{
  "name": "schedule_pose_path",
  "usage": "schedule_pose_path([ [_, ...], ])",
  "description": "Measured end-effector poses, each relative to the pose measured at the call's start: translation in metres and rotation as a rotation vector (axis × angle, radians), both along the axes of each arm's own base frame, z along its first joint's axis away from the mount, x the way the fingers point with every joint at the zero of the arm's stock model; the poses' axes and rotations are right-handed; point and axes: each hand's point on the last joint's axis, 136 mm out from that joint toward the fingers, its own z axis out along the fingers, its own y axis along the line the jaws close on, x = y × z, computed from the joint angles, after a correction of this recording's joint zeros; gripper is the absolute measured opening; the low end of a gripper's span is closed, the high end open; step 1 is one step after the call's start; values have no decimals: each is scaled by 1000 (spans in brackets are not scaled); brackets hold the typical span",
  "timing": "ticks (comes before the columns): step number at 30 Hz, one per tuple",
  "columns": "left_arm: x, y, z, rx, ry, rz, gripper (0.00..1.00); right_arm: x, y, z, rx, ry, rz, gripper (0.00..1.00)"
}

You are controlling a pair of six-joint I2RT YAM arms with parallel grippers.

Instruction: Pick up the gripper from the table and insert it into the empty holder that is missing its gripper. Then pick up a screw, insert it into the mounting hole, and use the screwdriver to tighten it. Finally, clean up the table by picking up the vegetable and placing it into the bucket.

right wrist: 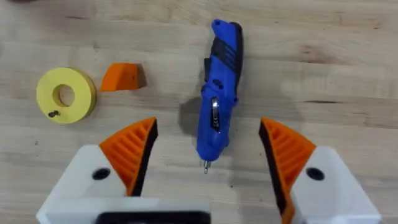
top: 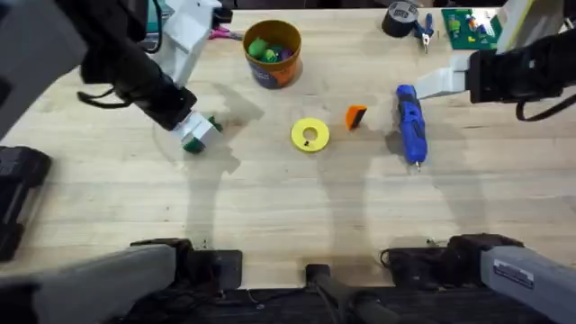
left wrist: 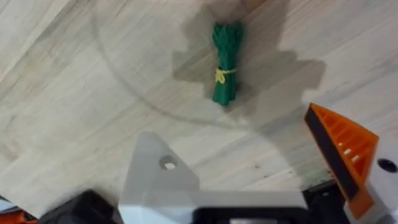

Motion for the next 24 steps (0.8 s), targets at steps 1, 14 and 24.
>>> schedule_pose_path([
  [1,4,1,-5,2,6,-7,985,0,0,0,0,0,0,996],
  [14,25,8,-75,0,168,-33,998,-1,0,0,0,4,0,996],
  [24,35,27,-92,-28,164,37,955,-1,0,0,0,3,0,996],
])
